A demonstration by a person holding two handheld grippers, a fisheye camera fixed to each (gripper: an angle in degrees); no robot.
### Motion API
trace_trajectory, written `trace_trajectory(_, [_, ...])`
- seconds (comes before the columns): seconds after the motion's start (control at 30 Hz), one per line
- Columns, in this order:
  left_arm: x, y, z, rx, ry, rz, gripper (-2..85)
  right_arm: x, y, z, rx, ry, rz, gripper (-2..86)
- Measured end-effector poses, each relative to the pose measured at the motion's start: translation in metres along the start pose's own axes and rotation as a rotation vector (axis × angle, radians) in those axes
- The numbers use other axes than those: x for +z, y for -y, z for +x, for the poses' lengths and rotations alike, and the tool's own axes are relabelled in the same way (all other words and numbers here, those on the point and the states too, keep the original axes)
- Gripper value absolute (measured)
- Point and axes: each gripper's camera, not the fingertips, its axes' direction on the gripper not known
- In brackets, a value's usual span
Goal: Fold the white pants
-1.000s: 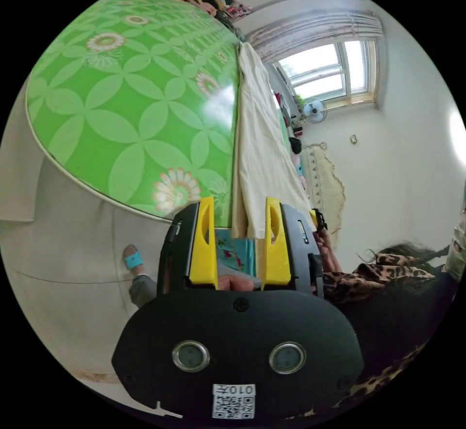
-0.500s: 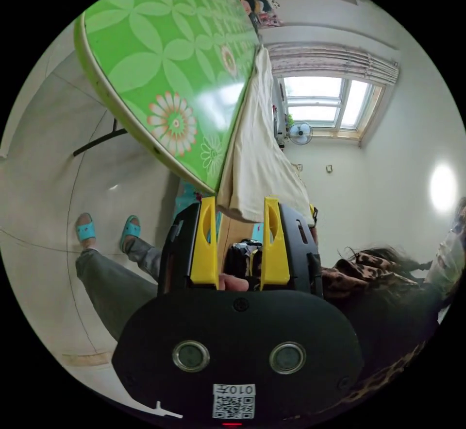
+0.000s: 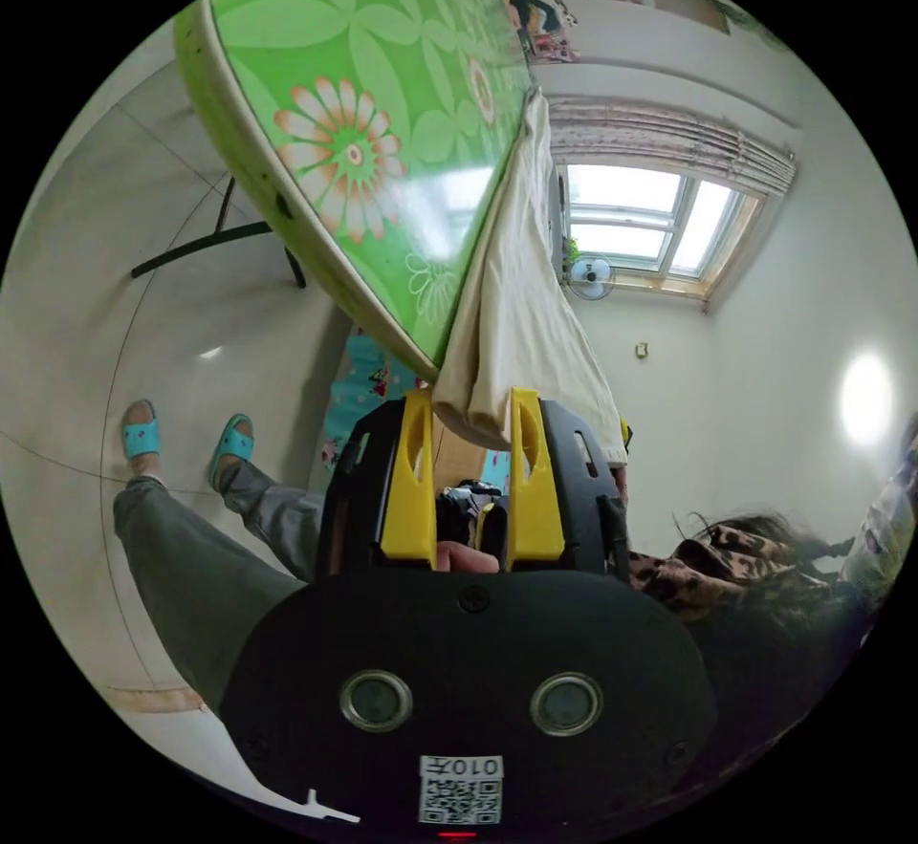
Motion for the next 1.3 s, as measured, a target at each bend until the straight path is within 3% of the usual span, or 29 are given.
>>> trace_trajectory(0.4, [-0.068, -0.004, 0.053, 0.174, -0.102, 0.115, 7.1, -0.034, 0.042, -0.014, -0.013, -0.054, -0.043, 4.2])
trace_trajectory(0.5, [-0.108, -0.011, 0.078, 0.266, 0.031, 0.169, 6.7, -0.010, 0.052, -0.015, -0.043, -0.124, -0.125, 4.2])
trace_trajectory(0.57, [-0.122, -0.014, 0.058, 0.196, 0.139, 0.180, 6.4, 0.009, 0.058, 0.006, 0.009, -0.219, -0.172, 4.2])
trace_trajectory(0.67, [-0.135, -0.016, 0.018, 0.047, 0.134, 0.213, 6.2, 0.044, 0.076, 0.043, 0.095, -0.218, -0.272, 4.2])
trace_trajectory(0.73, [-0.153, -0.018, 0.016, 0.038, 0.114, 0.270, 6.1, 0.070, 0.088, 0.036, 0.049, -0.205, -0.326, 4.3])
trace_trajectory(0.87, [-0.203, 0.001, 0.048, 0.144, 0.251, 0.335, 5.9, 0.119, 0.114, 0.013, -0.059, -0.234, -0.464, 4.8])
trace_trajectory(1.1, [-0.260, 0.045, 0.035, 0.032, 0.444, 0.421, 5.1, 0.173, 0.122, -0.015, -0.188, -0.503, -0.793, 4.4])
trace_trajectory(1.2, [-0.267, 0.043, 0.014, -0.047, 0.322, 0.474, 4.4, 0.140, 0.125, -0.021, -0.166, -0.453, -0.721, 3.8])
trace_trajectory(1.3, [-0.273, 0.024, -0.020, -0.041, -0.022, 0.516, 3.4, 0.101, 0.123, -0.049, -0.226, -0.516, -0.576, 3.6])
